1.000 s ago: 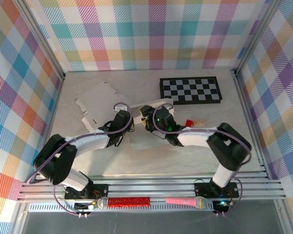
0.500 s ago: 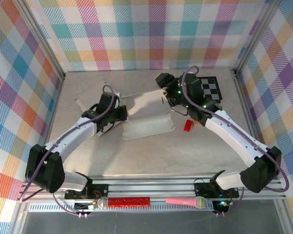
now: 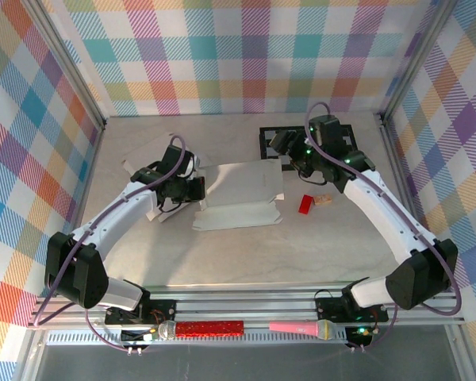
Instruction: Fold the paper box
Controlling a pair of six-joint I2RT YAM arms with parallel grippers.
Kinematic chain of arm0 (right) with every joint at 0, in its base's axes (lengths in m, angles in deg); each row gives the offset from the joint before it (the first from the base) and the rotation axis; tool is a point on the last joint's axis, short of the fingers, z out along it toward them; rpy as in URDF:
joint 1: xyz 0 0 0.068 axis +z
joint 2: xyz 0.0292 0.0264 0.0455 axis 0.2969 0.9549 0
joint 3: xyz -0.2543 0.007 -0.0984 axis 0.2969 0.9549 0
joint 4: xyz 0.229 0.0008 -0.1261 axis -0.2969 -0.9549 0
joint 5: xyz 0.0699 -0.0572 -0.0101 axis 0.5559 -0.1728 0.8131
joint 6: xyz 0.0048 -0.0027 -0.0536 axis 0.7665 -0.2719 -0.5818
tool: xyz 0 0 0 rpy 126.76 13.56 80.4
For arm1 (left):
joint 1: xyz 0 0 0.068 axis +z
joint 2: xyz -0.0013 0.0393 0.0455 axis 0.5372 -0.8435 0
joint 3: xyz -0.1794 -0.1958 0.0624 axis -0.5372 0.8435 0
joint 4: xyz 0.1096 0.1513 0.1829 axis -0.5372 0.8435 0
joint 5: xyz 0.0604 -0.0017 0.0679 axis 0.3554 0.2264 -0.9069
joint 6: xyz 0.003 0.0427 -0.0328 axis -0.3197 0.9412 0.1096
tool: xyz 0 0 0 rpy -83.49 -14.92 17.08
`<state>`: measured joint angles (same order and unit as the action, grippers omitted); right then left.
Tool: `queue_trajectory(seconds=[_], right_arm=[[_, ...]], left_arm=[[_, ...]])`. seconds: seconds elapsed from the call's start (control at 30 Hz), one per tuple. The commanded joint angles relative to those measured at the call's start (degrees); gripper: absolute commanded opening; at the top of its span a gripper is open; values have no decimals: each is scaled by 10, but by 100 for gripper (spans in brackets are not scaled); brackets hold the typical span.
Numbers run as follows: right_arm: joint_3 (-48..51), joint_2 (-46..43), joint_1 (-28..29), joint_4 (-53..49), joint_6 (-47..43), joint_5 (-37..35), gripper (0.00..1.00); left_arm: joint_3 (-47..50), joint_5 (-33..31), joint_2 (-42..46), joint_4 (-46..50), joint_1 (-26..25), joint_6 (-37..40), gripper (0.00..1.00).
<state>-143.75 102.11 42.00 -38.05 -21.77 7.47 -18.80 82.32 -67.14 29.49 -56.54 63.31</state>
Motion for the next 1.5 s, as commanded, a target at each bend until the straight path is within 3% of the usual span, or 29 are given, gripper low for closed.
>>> queue_trajectory(seconds=[0.0,0.13,0.3,0.97,1.23,1.37,1.47], right_arm=[[-29,21,-4,-41,-35,45,70],[-16,15,2,-10,1,64,52],[-25,39,17,-5,8,58,48],[-106,134,58,-53,-7,47,48],[-103,137,63,-17,9,91,52],[-103,137,40,10,11,134,57],[-90,104,14,-6,-13,124,58]], left_arm=[[1,-13,34,21,6,19,0],[13,-19,47,7,5,23,0],[38,-28,69,-27,-2,27,0],[44,-54,80,-37,-18,35,0],[38,-55,61,-70,-19,31,0],[42,-62,50,-96,-19,37,0],[36,-82,40,-111,-18,46,0]])
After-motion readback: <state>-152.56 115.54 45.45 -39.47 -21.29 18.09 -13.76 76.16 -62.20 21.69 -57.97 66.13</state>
